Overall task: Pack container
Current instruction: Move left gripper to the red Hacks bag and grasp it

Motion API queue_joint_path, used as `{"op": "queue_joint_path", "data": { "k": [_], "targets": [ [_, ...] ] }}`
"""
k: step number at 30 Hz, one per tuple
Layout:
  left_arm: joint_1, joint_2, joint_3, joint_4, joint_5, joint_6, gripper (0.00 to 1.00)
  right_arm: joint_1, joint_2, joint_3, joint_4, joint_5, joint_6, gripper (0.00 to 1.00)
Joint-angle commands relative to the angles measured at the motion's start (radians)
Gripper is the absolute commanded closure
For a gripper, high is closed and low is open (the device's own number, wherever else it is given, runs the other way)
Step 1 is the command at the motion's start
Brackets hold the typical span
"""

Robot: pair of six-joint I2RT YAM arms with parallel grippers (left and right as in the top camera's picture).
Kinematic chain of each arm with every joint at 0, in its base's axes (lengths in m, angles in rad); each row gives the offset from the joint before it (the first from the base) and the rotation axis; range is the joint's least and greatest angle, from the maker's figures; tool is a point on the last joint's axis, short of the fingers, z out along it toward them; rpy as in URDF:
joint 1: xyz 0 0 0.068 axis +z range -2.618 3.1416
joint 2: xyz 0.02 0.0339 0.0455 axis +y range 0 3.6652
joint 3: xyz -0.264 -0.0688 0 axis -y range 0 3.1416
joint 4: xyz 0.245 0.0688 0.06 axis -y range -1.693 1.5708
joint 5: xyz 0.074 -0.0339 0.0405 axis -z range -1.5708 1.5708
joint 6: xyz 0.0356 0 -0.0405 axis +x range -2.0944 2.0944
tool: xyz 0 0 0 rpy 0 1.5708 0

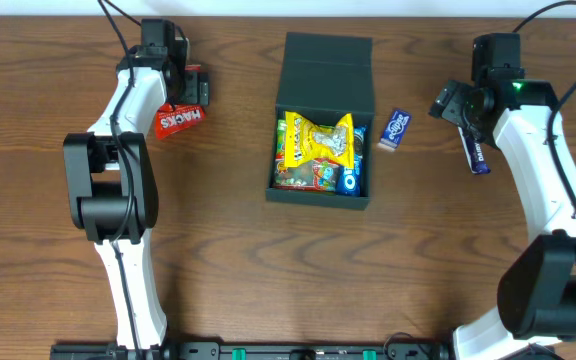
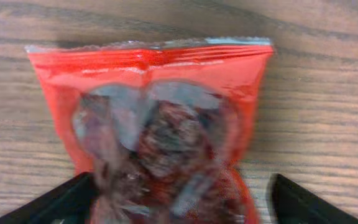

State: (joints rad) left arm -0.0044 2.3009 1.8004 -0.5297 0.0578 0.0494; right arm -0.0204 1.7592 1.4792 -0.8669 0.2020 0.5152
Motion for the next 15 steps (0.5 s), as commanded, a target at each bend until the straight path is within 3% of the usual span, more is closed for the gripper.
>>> {"op": "queue_joint_path", "data": {
  "k": [1, 6, 15],
  "targets": [
    [0.006, 0.034, 0.002, -0.004, -0.016, -0.031, 0.43, -0.006, -0.014, -0.002, 0.0, -0.008, 0.001, 0.0],
    [0.007, 0.034, 0.002, -0.008, -0.017, -0.027, 0.94, -0.006, -0.014, -0.002, 0.0, -0.008, 0.0, 0.01],
    [0.007, 0.018, 0.003, -0.043, 0.012, -0.027, 0.94, -0.006, -0.014, -0.002, 0.0, 0.008, 0.0, 0.01]
  ]
}}
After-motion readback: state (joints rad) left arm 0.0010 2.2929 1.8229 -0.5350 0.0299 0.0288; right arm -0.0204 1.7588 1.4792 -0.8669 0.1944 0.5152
